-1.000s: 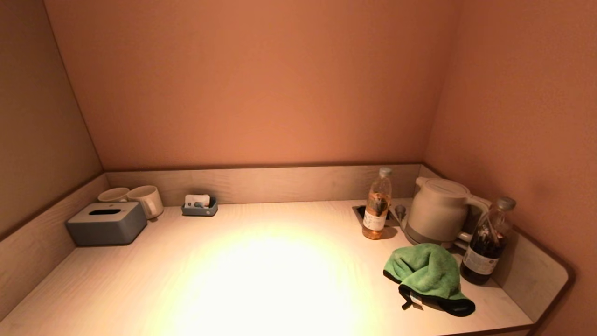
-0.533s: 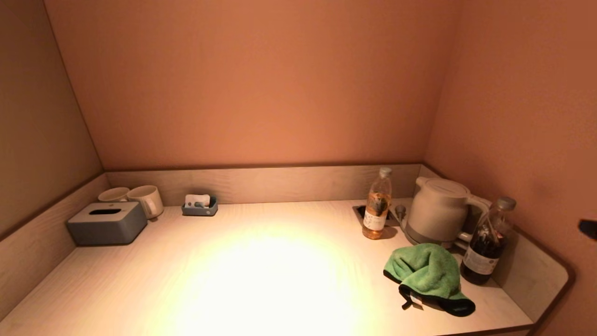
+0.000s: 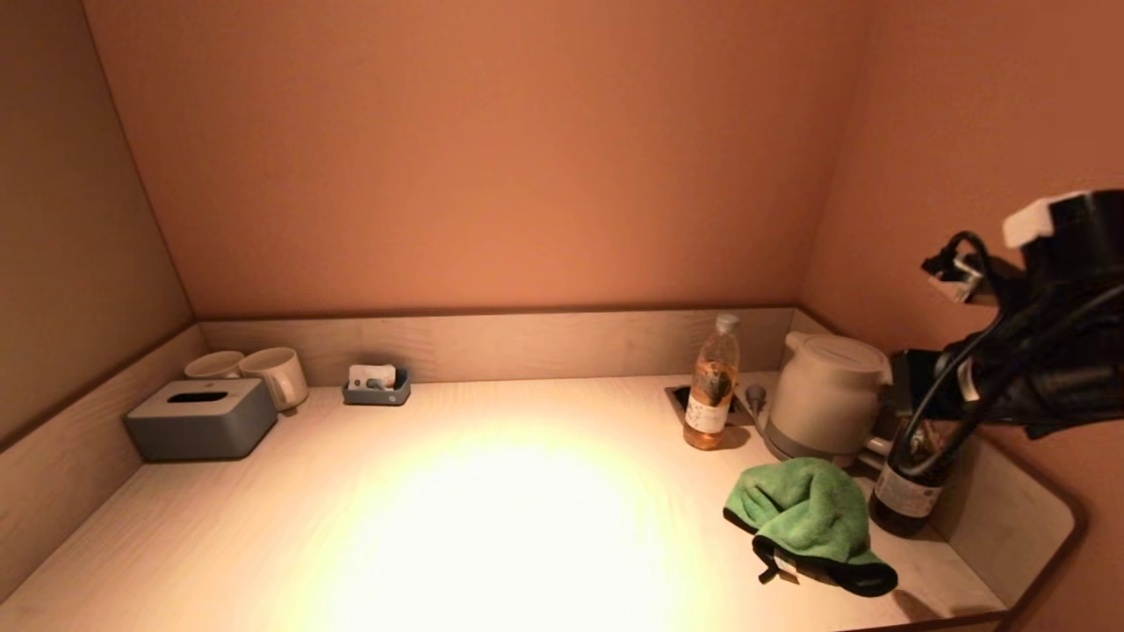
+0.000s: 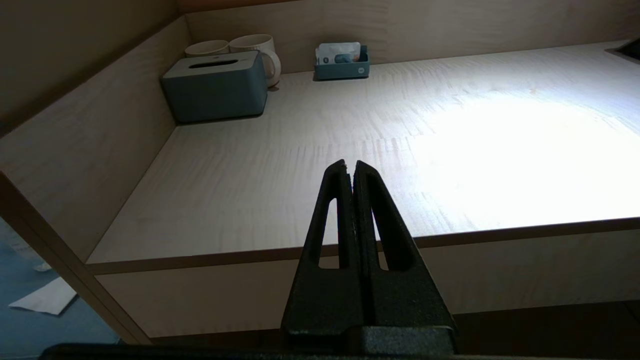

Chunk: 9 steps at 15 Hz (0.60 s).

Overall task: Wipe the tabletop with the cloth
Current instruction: Pick up the tablecloth

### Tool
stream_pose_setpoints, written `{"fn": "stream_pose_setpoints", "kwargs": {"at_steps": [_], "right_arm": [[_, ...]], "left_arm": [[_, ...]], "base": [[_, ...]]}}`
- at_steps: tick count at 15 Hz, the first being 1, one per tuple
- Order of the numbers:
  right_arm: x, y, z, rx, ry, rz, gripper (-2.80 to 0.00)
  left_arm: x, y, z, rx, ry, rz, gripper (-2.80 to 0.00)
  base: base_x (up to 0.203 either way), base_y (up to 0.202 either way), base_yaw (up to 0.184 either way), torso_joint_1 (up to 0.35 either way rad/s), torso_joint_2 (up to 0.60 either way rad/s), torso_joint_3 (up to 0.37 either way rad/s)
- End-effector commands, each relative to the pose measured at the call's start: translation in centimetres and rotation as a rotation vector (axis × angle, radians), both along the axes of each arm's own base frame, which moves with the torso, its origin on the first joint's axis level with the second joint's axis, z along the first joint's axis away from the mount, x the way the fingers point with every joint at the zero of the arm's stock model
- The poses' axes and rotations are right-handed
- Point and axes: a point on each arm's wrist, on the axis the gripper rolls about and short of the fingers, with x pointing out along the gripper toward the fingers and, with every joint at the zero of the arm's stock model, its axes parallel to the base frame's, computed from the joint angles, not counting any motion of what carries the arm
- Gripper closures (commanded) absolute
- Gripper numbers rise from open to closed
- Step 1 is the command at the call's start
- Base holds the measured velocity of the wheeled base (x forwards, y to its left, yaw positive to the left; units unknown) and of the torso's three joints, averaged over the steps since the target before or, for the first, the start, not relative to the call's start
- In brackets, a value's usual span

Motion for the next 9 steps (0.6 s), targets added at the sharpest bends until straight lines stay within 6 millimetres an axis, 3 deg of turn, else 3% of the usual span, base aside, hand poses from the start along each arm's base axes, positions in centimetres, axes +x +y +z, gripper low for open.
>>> {"fn": "stream_pose_setpoints", "kwargs": {"at_steps": [1, 9], "right_arm": [[1.7, -0.5, -3.5, 0.025, 0.224, -0.028, 0.00], [4.0, -2.2, -7.7, 0.044, 0.398, -0.072, 0.00]], "left_arm": [[0.0, 0.0, 0.0, 0.000, 0.000, 0.000, 0.00], [0.0, 0.0, 0.0, 0.000, 0.000, 0.000, 0.00]], "base": [[0.000, 0.000, 0.000, 0.000, 0.00, 0.000], [0.000, 0.000, 0.000, 0.000, 0.00, 0.000]]}}
